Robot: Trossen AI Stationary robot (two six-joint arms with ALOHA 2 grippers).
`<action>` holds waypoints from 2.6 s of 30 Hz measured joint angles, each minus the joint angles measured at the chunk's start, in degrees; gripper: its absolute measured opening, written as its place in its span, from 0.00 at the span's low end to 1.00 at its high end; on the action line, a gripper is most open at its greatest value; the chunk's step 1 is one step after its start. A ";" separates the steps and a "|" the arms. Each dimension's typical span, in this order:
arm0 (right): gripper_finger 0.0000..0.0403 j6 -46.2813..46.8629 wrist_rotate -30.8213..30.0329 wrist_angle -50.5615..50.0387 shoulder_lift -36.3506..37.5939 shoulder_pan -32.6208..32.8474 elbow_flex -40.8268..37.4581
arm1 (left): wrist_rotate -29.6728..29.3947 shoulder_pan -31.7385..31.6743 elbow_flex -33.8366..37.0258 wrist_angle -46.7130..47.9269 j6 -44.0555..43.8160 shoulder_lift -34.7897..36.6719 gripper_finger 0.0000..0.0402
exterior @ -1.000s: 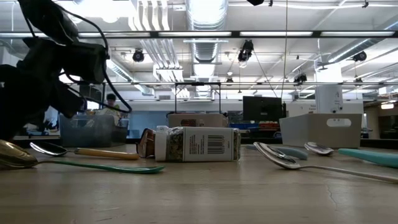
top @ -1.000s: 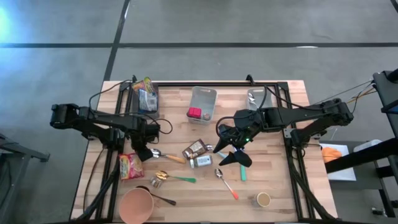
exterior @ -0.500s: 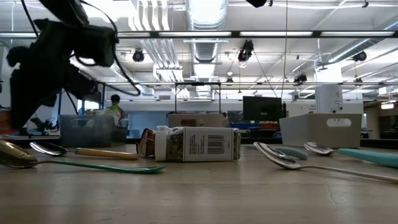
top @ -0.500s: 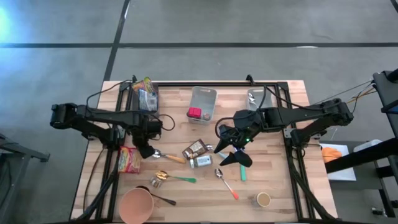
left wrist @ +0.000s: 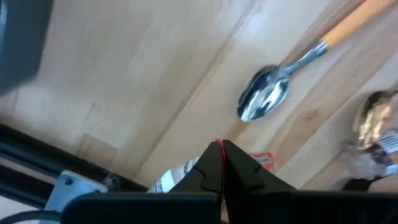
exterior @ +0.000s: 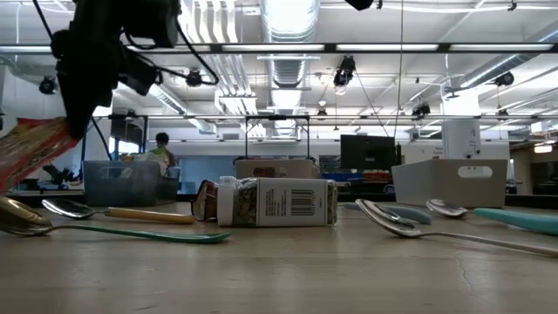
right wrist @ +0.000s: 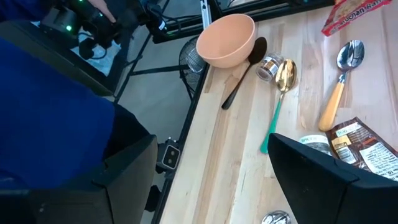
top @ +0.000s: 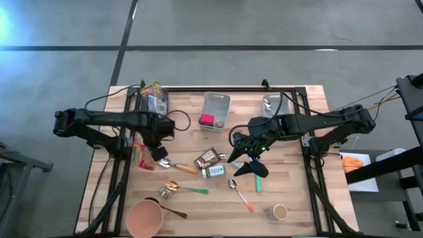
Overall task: Pick & Place Food Item
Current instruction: Put the red noodle pack into the black bin
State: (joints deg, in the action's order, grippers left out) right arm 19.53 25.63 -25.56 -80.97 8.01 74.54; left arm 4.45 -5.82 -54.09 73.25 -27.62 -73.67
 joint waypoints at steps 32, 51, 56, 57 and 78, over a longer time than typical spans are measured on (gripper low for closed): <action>0.75 2.51 -0.15 -0.40 0.00 1.16 0.00 | -30.57 -19.68 -24.87 8.94 9.96 0.11 0.00; 0.75 3.48 -1.64 -0.35 0.00 1.25 0.00 | -32.87 -26.95 -19.79 -2.69 28.93 -3.04 0.00; 0.75 4.09 -1.66 -0.36 0.00 1.25 0.00 | -33.39 -27.17 -16.03 -4.44 28.21 -3.10 0.00; 0.75 4.07 -1.66 -0.37 0.00 1.25 0.00 | -33.32 -27.17 -15.35 -4.75 28.08 -3.10 0.00; 0.75 3.98 -1.75 -0.37 0.00 1.25 0.00 | -25.23 -27.12 0.41 -17.80 23.70 -2.99 0.00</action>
State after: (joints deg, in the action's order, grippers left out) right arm 23.51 23.88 -25.93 -80.97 9.26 74.54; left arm -20.78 -32.95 -53.69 55.45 -3.91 -76.66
